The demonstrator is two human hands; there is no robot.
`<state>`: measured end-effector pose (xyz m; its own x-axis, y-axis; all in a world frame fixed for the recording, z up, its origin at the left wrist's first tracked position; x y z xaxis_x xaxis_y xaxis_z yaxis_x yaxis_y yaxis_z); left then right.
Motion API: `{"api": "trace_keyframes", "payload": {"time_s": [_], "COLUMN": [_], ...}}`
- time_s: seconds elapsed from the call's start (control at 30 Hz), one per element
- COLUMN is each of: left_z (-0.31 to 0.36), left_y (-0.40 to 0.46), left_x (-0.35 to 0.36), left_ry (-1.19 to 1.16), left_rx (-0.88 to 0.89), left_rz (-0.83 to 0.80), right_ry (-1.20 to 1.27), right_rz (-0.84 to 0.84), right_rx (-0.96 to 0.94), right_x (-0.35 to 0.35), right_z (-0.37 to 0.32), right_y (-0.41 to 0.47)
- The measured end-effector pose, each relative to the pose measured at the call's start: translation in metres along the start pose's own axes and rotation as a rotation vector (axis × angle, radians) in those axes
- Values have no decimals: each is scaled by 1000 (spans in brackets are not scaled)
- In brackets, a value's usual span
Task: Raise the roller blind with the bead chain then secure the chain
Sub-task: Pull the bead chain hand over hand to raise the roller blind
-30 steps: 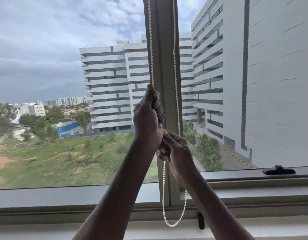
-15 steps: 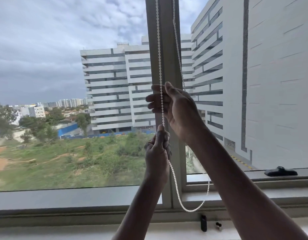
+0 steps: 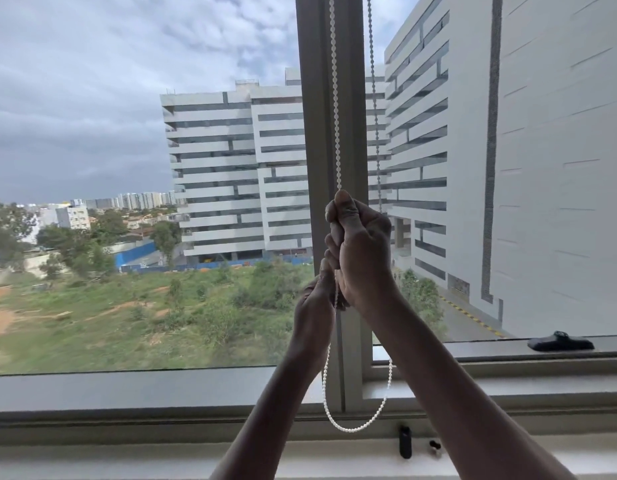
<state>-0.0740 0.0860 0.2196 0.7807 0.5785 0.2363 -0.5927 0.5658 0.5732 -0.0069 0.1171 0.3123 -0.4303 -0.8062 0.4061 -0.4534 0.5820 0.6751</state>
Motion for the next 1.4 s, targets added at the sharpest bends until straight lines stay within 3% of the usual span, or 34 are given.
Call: {"api": "trace_keyframes", "payload": {"time_s": [0.13,0.3,0.43,0.57,0.8,1.0,1.4], "left_z": [30,84,103,93,82,71,31], "left_y": [22,45,56,52,47,45,17], "left_x": [5,29,38,37,24,4,6], "left_ry": [-64,-57,-157,-305,-407,-341,-83], "left_rx": [-81,-6,-12,-56,26,78,253], "left_rz": [-61,-215,-209,-84,-9,65,118], "right_ry": [-86,-25,-62,-80,-77,-26,-113], "right_rz": [34,-10,-13,13,-55,-67,-145], "right_rx": [-45,47,117,148,189,227,81], "right_x": [-11,-24,-35,-39,-41,-39,15], "right_z": [20,58,74,82,90,78,-12], "right_y": [-17,-43,-58,-63,-60,-38,36]}}
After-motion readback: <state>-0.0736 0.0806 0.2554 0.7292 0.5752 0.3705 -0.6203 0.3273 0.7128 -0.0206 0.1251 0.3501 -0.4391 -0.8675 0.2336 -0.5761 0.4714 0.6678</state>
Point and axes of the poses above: each hand's wrist, its own y-axis towards the middle knuckle, its own x-axis out of the palm, z = x × y, the point moved 8 cm from there along y, towards the middle knuckle, and after that the axes turned 4 degrees about x, right-handed, at the moved point
